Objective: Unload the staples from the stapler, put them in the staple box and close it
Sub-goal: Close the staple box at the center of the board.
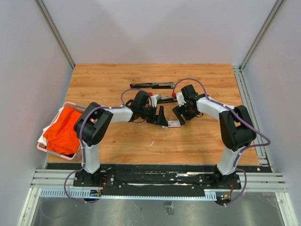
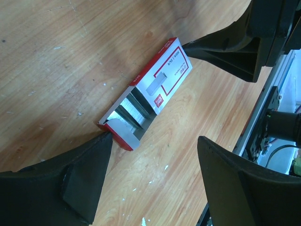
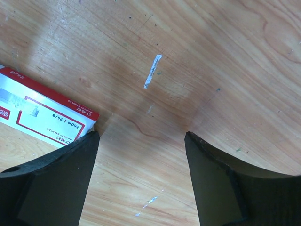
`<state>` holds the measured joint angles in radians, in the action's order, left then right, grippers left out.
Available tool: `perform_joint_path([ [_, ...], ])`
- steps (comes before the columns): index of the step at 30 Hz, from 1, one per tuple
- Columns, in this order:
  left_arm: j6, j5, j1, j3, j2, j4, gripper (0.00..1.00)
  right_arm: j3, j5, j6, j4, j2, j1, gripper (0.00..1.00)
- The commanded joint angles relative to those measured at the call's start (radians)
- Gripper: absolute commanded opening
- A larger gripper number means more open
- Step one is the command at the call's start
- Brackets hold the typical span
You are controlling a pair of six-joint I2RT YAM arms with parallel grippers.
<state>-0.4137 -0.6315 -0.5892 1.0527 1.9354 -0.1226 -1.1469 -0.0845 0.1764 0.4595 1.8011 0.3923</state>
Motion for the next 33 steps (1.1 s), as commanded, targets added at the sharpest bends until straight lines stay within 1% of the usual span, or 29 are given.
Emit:
perform_joint_path([
  [1,-0.015,0.022,-0.025,-0.029,0.061,0.081,0.80,-0.005,-0.007,-0.031,-0.011,0.021,0.023,0.76],
  [11,-0.058,0.028,-0.050,0.001,0.091,0.064,0.80,-0.006,-0.016,-0.030,-0.011,0.023,0.039,0.77],
  [15,-0.012,0.057,-0.039,-0.002,0.060,0.103,0.80,0.000,-0.008,-0.025,-0.012,0.020,0.038,0.77],
  [18,0.010,0.073,-0.014,-0.018,0.018,0.103,0.80,0.000,-0.009,-0.025,-0.013,0.020,0.036,0.77],
  [24,0.043,0.017,0.003,-0.020,-0.047,0.084,0.80,-0.002,-0.003,-0.021,-0.011,0.020,0.036,0.77],
  [29,0.002,-0.040,0.000,-0.016,-0.050,0.030,0.79,-0.003,-0.005,-0.018,-0.012,0.022,0.033,0.77],
  [33,-0.033,-0.079,-0.023,-0.006,-0.037,0.006,0.79,-0.004,-0.006,-0.015,-0.012,0.027,0.032,0.77],
])
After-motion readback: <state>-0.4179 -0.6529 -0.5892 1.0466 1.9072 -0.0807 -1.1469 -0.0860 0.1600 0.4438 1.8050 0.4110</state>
